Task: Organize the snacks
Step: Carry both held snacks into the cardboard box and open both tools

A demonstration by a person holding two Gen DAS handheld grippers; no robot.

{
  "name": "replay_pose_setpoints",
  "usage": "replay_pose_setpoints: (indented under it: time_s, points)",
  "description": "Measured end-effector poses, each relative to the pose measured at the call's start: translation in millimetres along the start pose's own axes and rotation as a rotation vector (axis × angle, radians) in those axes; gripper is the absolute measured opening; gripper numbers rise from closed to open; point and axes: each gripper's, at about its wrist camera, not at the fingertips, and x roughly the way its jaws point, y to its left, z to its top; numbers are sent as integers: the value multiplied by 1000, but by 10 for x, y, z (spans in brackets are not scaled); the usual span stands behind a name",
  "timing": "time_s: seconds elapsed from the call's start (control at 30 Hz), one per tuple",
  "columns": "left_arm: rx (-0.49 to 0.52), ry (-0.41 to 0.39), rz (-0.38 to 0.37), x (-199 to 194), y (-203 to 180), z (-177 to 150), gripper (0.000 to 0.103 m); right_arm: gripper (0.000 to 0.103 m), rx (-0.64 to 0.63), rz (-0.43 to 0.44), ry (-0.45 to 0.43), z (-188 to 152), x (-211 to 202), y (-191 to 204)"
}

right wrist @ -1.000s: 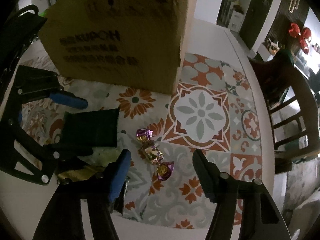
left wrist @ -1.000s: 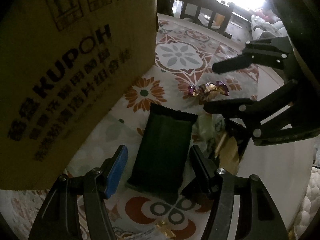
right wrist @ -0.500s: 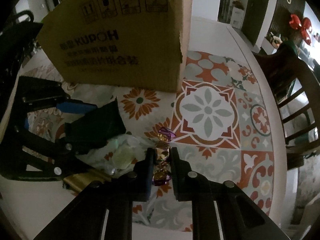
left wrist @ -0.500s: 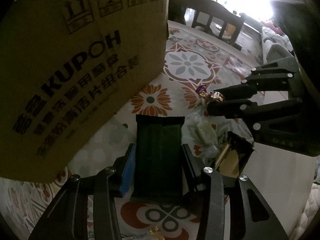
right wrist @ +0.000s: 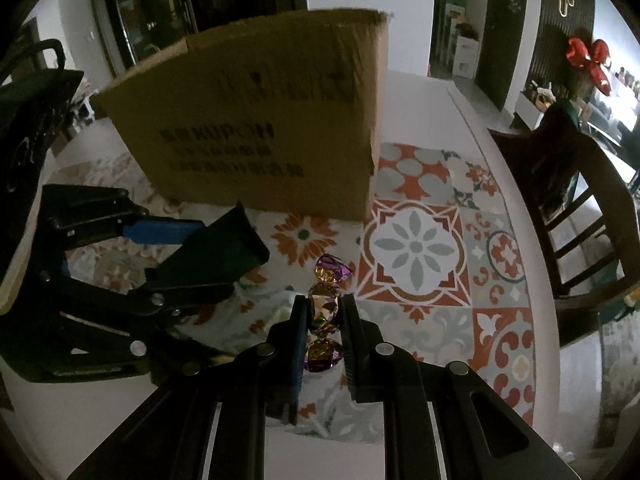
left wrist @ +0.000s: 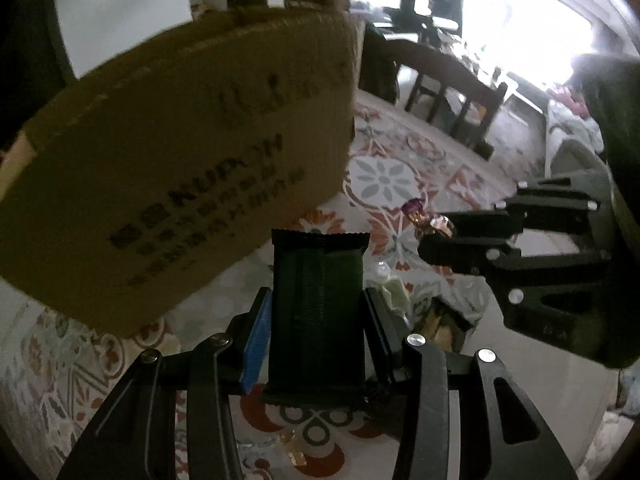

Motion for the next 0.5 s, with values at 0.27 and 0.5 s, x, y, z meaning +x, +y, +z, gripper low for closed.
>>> replay_pose_setpoints:
  time_s: [0.27, 0.5]
  points:
    - [-97, -122, 100, -427, 54, -51, 44, 17, 35, 2, -80, 39, -233, 57]
    - [-129, -200, 152, -763, 66, -83, 44, 17, 56, 4, -153, 69, -442, 134]
